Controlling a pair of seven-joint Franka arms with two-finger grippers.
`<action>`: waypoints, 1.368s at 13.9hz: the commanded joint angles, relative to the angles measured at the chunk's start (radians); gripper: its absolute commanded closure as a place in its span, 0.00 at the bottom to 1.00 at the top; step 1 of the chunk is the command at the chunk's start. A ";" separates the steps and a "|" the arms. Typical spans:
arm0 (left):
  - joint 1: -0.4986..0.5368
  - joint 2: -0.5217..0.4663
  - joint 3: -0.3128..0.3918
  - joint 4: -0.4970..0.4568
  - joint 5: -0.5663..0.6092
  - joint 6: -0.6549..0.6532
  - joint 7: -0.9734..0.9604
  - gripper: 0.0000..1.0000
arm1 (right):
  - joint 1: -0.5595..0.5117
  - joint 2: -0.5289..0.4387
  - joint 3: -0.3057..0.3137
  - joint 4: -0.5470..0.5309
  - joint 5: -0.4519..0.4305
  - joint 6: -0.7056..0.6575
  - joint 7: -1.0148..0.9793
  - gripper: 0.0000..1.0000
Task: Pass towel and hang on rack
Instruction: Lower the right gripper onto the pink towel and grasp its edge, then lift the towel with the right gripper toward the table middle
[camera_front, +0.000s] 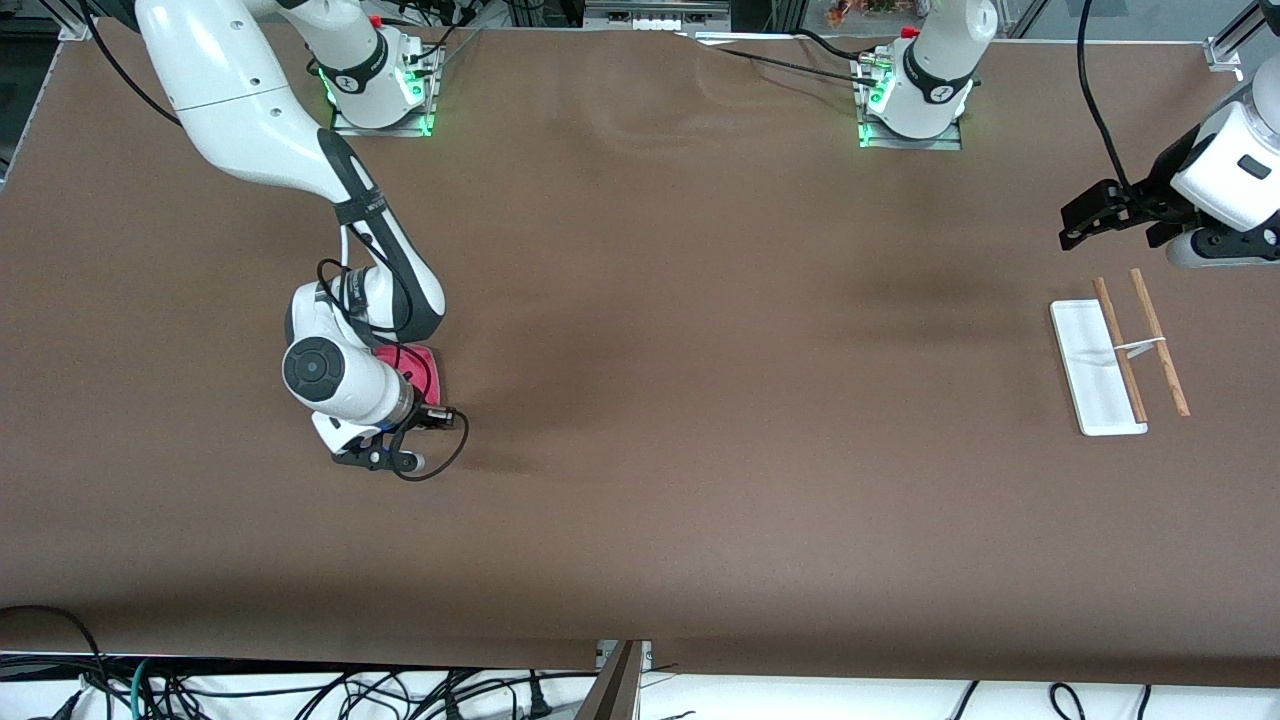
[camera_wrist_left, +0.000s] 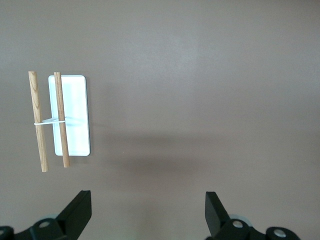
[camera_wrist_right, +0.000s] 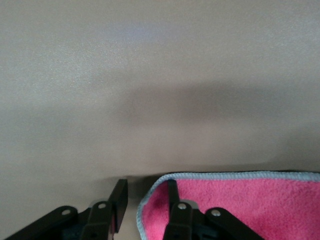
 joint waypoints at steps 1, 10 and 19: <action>0.007 0.014 -0.003 0.032 0.007 -0.021 0.016 0.00 | -0.006 -0.022 0.005 -0.024 0.042 0.009 0.006 1.00; 0.007 0.014 -0.003 0.032 0.007 -0.021 0.016 0.00 | 0.004 -0.123 0.005 0.168 0.071 -0.366 -0.003 1.00; 0.005 0.016 0.001 0.033 0.005 -0.032 0.013 0.00 | 0.105 -0.168 0.008 0.514 0.305 -0.811 0.274 1.00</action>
